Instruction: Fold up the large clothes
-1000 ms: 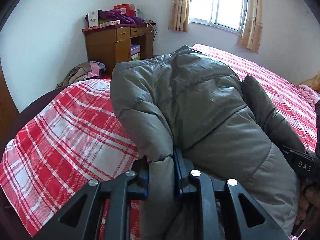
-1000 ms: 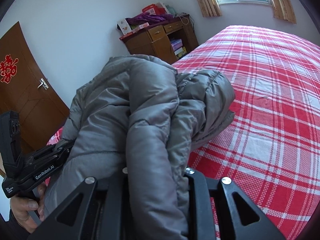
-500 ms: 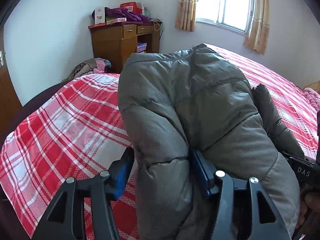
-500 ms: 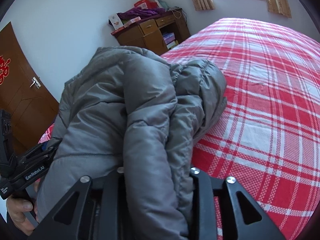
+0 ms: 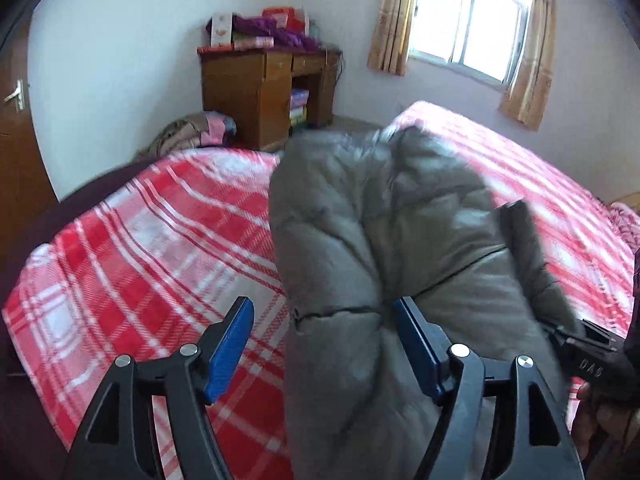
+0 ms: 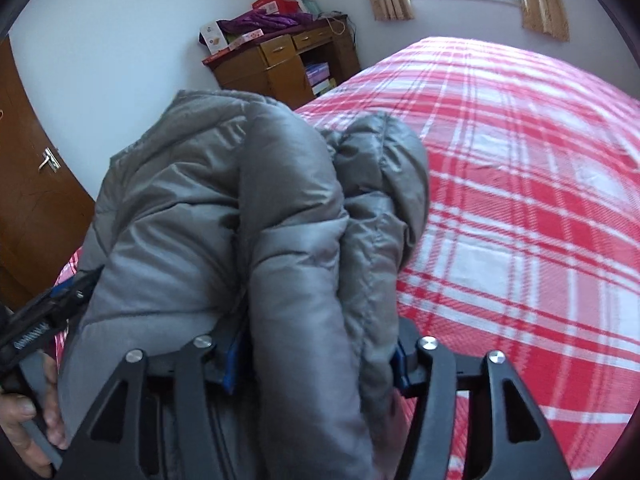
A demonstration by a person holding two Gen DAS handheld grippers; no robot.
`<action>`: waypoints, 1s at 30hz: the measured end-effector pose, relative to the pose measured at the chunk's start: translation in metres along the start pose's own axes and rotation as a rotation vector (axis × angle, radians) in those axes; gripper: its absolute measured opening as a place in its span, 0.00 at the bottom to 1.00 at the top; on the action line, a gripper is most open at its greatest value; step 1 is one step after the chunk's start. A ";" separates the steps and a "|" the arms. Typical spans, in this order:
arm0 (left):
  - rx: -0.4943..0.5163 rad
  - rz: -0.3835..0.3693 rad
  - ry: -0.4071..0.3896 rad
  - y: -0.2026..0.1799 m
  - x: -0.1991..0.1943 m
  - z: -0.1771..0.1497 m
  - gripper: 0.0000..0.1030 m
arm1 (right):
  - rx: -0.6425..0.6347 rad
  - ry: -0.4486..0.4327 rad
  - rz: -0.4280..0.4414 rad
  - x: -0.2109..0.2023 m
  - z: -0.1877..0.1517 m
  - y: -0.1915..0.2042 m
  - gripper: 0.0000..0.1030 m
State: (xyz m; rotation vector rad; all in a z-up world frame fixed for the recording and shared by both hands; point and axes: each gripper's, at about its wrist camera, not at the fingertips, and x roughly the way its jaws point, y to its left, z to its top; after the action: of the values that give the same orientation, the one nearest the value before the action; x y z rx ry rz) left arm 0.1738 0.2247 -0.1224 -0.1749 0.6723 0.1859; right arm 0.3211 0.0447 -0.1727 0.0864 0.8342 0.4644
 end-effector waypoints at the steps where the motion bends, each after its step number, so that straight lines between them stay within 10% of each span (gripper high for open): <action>1: 0.007 -0.007 -0.023 -0.001 -0.015 0.001 0.71 | -0.020 -0.003 -0.022 -0.012 -0.001 0.005 0.60; 15: 0.003 -0.006 -0.236 0.005 -0.150 0.010 0.78 | -0.194 -0.297 -0.072 -0.175 -0.024 0.083 0.82; 30: 0.010 -0.040 -0.265 0.005 -0.165 0.012 0.78 | -0.247 -0.386 -0.062 -0.206 -0.035 0.112 0.82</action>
State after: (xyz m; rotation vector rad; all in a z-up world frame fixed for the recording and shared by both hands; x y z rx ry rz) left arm 0.0535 0.2132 -0.0096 -0.1508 0.4054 0.1640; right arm 0.1354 0.0523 -0.0253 -0.0772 0.3961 0.4701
